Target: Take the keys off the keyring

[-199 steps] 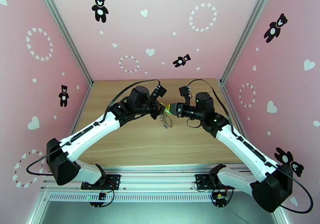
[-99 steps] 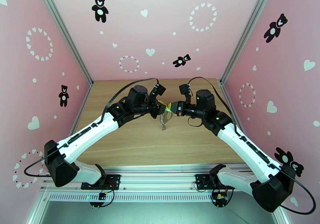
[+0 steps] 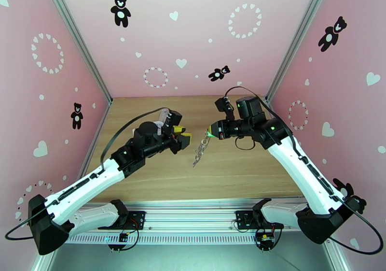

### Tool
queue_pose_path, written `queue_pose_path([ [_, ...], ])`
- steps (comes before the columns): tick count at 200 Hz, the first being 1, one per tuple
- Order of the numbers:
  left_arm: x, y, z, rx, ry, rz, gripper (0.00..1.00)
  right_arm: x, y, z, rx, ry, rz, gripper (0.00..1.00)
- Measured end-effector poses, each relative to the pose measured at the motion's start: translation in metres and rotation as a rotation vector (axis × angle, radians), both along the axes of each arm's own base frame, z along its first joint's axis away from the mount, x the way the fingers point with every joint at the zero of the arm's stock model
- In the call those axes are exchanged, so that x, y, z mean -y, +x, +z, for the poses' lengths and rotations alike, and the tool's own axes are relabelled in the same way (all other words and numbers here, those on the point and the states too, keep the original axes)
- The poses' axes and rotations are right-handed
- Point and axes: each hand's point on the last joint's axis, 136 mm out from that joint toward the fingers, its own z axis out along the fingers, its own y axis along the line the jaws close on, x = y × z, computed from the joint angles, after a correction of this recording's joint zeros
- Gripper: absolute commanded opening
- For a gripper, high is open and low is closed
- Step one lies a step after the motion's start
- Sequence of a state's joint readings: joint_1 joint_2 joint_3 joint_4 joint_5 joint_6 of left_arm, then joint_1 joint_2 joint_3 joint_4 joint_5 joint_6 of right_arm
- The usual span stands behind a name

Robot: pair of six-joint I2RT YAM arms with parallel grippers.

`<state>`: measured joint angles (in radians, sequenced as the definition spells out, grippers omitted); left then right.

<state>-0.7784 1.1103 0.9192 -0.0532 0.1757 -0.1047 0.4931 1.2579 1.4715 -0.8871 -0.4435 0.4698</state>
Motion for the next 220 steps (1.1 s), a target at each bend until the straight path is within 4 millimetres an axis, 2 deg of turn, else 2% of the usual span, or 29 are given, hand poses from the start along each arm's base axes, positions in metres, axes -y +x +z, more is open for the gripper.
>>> queue_pose_path([
  [20, 0.012, -0.014, -0.005, 0.057, 0.002, -0.037, 0.59, 0.004, -0.003, -0.001, -0.002, -0.049, -0.020, 0.00],
  [45, 0.027, -0.030, 0.000, 0.129, -0.015, -0.082, 0.62, 0.002, -0.005, 0.000, 0.004, -0.093, -0.030, 0.00],
  [62, 0.033, -0.029, 0.008, 0.172, -0.034, -0.081, 0.63, 0.002, -0.005, 0.001, 0.005, -0.117, -0.047, 0.00],
  [91, 0.046, -0.027, 0.011, 0.237, -0.048, -0.087, 0.71, 0.004, -0.005, -0.001, -0.006, -0.135, -0.084, 0.00],
  [123, 0.054, -0.024, -0.009, 0.271, -0.016, -0.097, 0.73, 0.008, -0.003, 0.001, -0.010, -0.139, -0.122, 0.00],
  [159, 0.059, -0.024, -0.025, 0.337, 0.023, -0.096, 0.68, 0.009, -0.001, 0.003, -0.020, -0.129, -0.157, 0.00],
  [189, 0.062, -0.018, -0.016, 0.394, 0.000, -0.057, 0.59, 0.009, 0.001, 0.004, -0.034, -0.111, -0.185, 0.00],
  [220, 0.065, -0.014, -0.010, 0.425, -0.031, -0.041, 0.55, 0.010, 0.001, 0.006, -0.044, -0.095, -0.209, 0.00],
])
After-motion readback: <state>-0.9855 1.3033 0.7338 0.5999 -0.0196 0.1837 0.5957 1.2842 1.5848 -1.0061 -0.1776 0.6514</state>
